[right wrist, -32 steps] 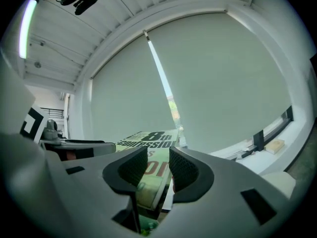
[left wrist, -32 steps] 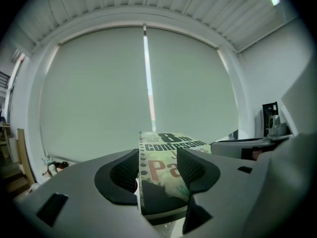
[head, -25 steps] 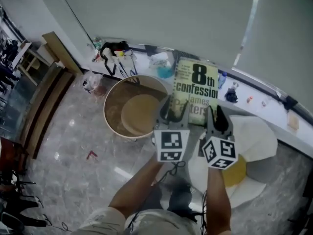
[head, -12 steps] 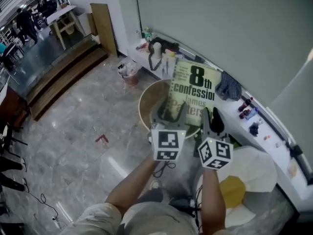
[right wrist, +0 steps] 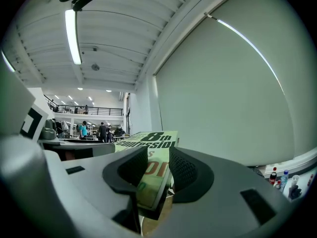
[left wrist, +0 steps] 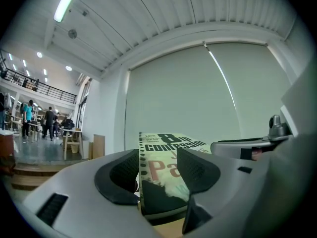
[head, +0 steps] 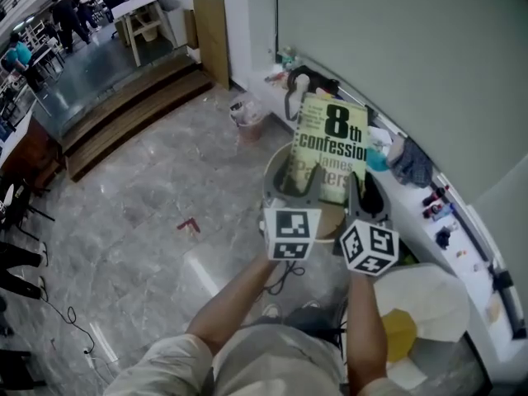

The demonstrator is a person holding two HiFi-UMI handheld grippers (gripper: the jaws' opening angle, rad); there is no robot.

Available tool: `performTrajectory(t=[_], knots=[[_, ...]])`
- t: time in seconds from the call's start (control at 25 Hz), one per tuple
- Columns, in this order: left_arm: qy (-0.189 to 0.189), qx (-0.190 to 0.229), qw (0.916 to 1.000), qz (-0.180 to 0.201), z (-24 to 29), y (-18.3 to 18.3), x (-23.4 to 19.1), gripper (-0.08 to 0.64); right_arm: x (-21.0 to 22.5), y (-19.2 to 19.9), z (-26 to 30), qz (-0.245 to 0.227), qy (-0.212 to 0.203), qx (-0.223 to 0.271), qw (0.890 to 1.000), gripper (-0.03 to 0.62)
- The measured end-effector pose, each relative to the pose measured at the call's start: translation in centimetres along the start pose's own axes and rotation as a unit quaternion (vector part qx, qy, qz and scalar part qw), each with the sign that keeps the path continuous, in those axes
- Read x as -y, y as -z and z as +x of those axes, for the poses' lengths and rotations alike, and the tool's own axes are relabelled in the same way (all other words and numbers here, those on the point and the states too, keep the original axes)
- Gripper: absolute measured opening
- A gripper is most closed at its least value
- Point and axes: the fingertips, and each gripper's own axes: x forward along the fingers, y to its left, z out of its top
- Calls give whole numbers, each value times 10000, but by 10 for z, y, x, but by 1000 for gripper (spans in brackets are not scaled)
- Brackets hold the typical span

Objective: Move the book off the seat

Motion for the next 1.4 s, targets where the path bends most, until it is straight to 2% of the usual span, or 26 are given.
performTrajectory(t=[0.16,0.32,0.76,1.08,1.4], knots=[[-111,-25,9999,-93,17,-1,-7,244,4,-3,21,-58,-54,-6,10000,143],[-175,-95,9998,-11,49,6,-6,244,21,5,49,44,-98,-54,9999,142],[-240,-477,9986,-1,178,33,28,244,118,33,144,272,-102,-391,9988,141],[-273,-1032,9942,-123,252,93,51,244,178,91,197,455,-62,-958,9943,140],[-373,-1707,9839,-383,282,188,57,244,204,182,220,598,-90,-1632,9847,140]])
